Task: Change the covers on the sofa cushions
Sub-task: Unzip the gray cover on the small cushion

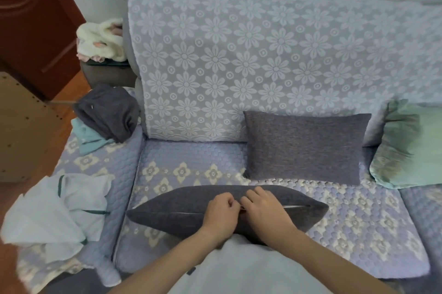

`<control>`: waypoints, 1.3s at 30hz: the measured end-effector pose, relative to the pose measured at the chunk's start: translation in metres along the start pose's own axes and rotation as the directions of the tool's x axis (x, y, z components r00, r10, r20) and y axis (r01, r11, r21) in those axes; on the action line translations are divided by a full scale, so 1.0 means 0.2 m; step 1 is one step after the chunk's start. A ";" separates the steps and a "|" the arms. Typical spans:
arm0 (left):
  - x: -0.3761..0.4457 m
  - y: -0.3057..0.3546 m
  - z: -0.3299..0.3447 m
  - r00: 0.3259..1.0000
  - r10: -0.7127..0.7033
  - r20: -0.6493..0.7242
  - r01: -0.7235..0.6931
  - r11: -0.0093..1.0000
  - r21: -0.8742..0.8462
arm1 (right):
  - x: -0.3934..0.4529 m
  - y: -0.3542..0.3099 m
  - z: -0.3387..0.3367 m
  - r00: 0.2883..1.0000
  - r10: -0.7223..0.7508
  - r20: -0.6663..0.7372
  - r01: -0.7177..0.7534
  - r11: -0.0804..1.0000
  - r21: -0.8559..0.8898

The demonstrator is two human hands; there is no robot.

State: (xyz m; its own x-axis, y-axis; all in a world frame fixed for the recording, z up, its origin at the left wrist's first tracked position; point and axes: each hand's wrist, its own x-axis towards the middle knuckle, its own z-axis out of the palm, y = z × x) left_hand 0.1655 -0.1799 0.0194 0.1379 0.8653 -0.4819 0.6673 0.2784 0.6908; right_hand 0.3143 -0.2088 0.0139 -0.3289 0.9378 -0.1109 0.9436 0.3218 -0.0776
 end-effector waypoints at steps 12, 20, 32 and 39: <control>0.10 -0.34 -0.23 0.917 -0.286 -0.278 0.296 0.955 -0.007 | -0.19 0.22 0.06 0.916 0.339 -0.214 -0.319 0.940 0.122; 0.02 -0.58 -0.43 0.898 -0.123 -0.423 0.235 0.946 0.224 | -0.34 0.32 0.23 0.845 0.513 -0.152 -0.499 0.858 0.123; 0.05 -0.50 -0.38 0.942 -0.134 -0.308 0.181 0.975 0.127 | -0.34 0.14 0.27 0.833 0.530 0.157 -0.544 0.837 0.058; 0.08 -0.57 -0.42 0.942 -0.120 -0.313 0.164 0.980 0.117 | -0.45 0.23 0.19 0.558 0.787 0.264 -0.826 0.558 0.085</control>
State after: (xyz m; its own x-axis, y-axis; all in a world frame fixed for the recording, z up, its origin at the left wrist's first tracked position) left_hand 0.0301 -0.1624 -0.0225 -0.1794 0.9122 -0.3683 0.7618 0.3657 0.5347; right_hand 0.3849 -0.2829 -0.0176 0.5488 0.7424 -0.3843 0.7947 -0.6059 -0.0355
